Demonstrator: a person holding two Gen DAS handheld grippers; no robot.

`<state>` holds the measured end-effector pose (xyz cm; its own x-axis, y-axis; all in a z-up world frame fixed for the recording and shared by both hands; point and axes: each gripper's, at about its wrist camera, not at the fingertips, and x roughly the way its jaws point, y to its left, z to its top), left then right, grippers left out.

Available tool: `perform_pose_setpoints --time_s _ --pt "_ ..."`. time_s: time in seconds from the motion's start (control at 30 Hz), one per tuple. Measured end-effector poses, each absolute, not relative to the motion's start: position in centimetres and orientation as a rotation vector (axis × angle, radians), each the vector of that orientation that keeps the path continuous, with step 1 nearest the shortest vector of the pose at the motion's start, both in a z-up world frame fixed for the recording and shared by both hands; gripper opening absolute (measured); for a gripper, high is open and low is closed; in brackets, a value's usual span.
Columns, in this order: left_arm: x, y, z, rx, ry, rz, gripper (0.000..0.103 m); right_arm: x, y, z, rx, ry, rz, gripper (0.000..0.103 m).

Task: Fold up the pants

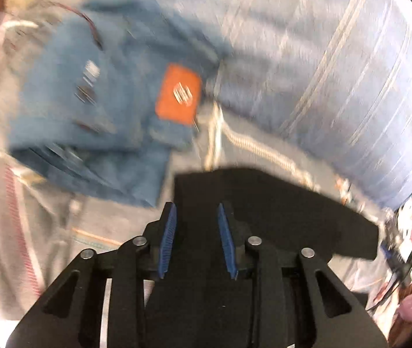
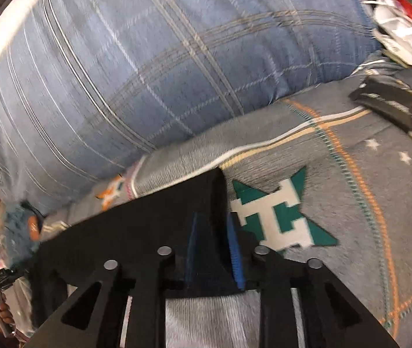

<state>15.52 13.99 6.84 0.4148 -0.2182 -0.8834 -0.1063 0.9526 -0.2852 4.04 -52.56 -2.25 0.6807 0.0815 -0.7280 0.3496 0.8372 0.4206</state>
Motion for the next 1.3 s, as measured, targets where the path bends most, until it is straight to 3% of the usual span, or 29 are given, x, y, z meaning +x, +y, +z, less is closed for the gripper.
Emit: perform_pose_setpoints --time_s 0.03,0.1,0.37,0.53,0.83,0.87,0.9,0.93,0.97,1.0,1.03,1.3 --pt "16.6 14.5 6.9 -0.323 1.147 -0.064 0.059 3.3 -52.9 -1.9 0.581 0.811 -0.163 0.029" --pt "17.4 15.4 6.6 -0.340 1.173 -0.068 0.070 2.4 -53.0 -1.4 0.588 0.810 -0.162 0.031" --pt "17.7 12.2 1.2 -0.405 1.318 -0.102 0.070 -0.3 -53.0 -0.4 0.608 0.811 -0.161 0.038" --pt "19.8 10.6 -0.7 -0.366 1.370 -0.063 0.070 1.8 -54.3 -0.3 0.657 0.795 -0.134 0.055" --pt "23.3 9.9 -3.3 -0.408 1.438 -0.088 0.070 9.7 -53.1 -3.9 0.579 0.926 -0.091 0.055" --pt "23.4 9.6 -3.3 -0.394 1.432 -0.098 0.071 10.1 -52.6 -3.9 0.542 0.921 -0.092 0.054" --pt "23.4 9.3 -3.2 -0.383 1.421 -0.111 0.071 10.6 -51.9 -3.6 0.489 0.927 -0.086 0.044" --pt "23.4 9.0 -3.0 -0.376 1.413 -0.130 0.065 11.0 -51.4 -3.5 0.447 0.943 -0.083 0.031" --pt "23.5 8.5 -2.8 -0.372 1.396 -0.152 0.054 11.2 -51.0 -3.4 0.412 0.951 -0.096 0.005" --pt "23.2 8.4 -2.4 -0.362 1.383 -0.157 0.028 11.3 -50.6 -3.1 0.381 0.956 -0.102 0.006" --pt "23.0 8.1 -2.1 -0.349 1.371 -0.159 0.010 11.2 -50.1 -2.6 0.349 0.947 -0.106 0.006" --pt "16.0 7.8 5.3 -0.169 1.075 -0.156 0.009 6.5 -48.1 2.9 0.292 0.796 -0.100 0.006"
